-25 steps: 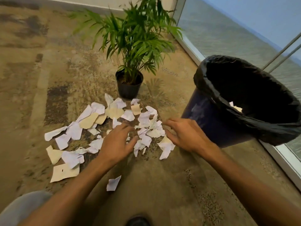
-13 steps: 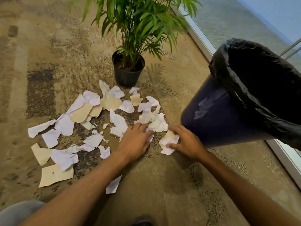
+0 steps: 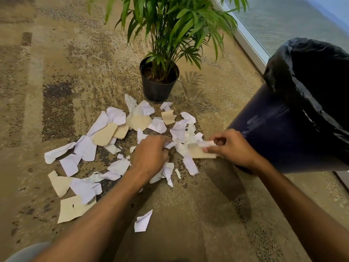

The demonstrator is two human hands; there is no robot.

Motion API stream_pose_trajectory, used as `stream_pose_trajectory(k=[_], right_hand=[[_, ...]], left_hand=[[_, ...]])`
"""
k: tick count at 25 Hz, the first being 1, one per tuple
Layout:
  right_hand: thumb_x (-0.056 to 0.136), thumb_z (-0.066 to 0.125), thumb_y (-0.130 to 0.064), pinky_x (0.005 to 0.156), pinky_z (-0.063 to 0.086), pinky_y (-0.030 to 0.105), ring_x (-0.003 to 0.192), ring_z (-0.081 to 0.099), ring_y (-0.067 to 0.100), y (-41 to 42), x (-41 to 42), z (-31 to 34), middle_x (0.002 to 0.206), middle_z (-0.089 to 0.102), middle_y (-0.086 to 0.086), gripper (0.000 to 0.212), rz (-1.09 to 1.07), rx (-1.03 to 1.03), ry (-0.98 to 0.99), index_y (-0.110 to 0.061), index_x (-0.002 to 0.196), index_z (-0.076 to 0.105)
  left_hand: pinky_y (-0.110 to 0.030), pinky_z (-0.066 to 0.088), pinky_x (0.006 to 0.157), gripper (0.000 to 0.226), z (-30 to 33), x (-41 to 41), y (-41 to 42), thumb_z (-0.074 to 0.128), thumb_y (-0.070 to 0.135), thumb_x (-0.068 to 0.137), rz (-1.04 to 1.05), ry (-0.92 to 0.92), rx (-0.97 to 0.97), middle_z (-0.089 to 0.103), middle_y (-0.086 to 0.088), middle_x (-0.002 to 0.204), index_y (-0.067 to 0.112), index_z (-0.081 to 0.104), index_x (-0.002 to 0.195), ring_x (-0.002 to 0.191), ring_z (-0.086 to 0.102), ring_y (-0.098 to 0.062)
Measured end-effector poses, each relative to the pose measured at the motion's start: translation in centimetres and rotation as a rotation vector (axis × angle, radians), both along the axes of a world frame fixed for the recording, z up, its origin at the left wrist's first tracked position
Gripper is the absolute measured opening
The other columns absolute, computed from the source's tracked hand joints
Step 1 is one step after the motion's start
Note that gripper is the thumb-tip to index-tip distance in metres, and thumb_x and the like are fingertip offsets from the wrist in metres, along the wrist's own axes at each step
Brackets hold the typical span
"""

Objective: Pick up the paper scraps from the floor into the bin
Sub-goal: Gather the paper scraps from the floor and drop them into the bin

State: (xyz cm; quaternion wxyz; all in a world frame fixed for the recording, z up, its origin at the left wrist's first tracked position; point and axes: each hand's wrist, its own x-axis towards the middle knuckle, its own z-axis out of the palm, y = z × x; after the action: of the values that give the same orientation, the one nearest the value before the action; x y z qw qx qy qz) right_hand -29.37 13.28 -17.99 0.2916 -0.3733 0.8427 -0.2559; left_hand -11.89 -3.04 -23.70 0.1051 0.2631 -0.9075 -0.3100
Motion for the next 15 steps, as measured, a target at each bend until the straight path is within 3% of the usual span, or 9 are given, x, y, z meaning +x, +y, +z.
stream_pose_trajectory(k=[2, 5, 7, 10, 13, 15], right_hand=[[0.082, 0.076, -0.028, 0.059, 0.043, 0.032, 0.067, 0.058, 0.018, -1.6, -0.2, -0.2, 0.080, 0.068, -0.003, 0.022, -0.026, -0.096, 0.134, -0.022, 0.104, 0.074], [0.089, 0.069, -0.026, 0.064, 0.036, 0.023, 0.078, 0.054, 0.009, -3.5, -0.2, -1.4, 0.090, 0.062, -0.010, 0.025, 0.026, -0.151, 0.497, -0.021, 0.114, 0.071], [0.092, 0.064, -0.026, 0.063, 0.034, 0.019, 0.085, 0.055, 0.011, -4.3, 0.0, -2.7, 0.099, 0.062, -0.006, 0.025, 0.126, -0.066, 0.711, -0.021, 0.116, 0.069], [0.096, 0.056, -0.037, 0.057, 0.033, 0.009, 0.085, 0.051, 0.004, -4.1, 0.5, -4.4, 0.114, 0.056, -0.005, 0.035, 0.208, 0.123, 0.714, -0.023, 0.128, 0.062], [0.087, 0.041, -0.070, 0.073, 0.044, 0.023, 0.106, 0.051, 0.010, -3.1, 0.3, -4.6, 0.132, 0.048, -0.001, 0.071, 0.319, 0.256, 0.669, -0.026, 0.141, 0.048], [0.072, 0.031, -0.089, 0.086, 0.044, 0.029, 0.123, 0.045, 0.014, -3.1, 0.5, -3.8, 0.145, 0.040, -0.001, 0.099, 0.332, 0.345, 0.599, -0.026, 0.148, 0.037]], left_hand=[[-0.038, 0.055, 0.064, 0.022, 0.6, 0.3, -1.2, 0.058, 0.011, 0.086, 0.056, 0.019, -0.095, 0.072, -0.002, 0.086, 0.018, 0.071, 0.102, 0.077, 0.065, -0.022], [-0.037, 0.052, 0.061, 0.027, 1.0, 0.7, -2.6, 0.050, 0.016, 0.093, 0.092, -0.014, -0.175, 0.069, -0.003, 0.096, 0.017, 0.066, 0.114, 0.084, 0.063, -0.027], [-0.041, 0.052, 0.065, 0.032, 0.5, 1.1, -3.1, 0.047, 0.013, 0.093, 0.066, -0.087, -0.213, 0.065, -0.005, 0.106, 0.015, 0.061, 0.122, 0.094, 0.060, -0.028], [-0.042, 0.048, 0.080, 0.036, -0.6, 1.6, -3.4, 0.043, 0.018, 0.096, 0.027, -0.244, -0.272, 0.054, -0.010, 0.124, 0.015, 0.051, 0.131, 0.112, 0.049, -0.029], [-0.044, 0.040, 0.096, 0.046, -1.1, 2.0, -3.4, 0.036, 0.036, 0.099, -0.012, -0.370, -0.268, 0.036, -0.013, 0.143, 0.018, 0.036, 0.141, 0.129, 0.034, -0.030], [-0.046, 0.033, 0.104, 0.062, -1.3, 2.1, -3.3, 0.033, 0.054, 0.096, -0.048, -0.446, -0.228, 0.021, -0.014, 0.152, 0.019, 0.025, 0.147, 0.138, 0.022, -0.030]])
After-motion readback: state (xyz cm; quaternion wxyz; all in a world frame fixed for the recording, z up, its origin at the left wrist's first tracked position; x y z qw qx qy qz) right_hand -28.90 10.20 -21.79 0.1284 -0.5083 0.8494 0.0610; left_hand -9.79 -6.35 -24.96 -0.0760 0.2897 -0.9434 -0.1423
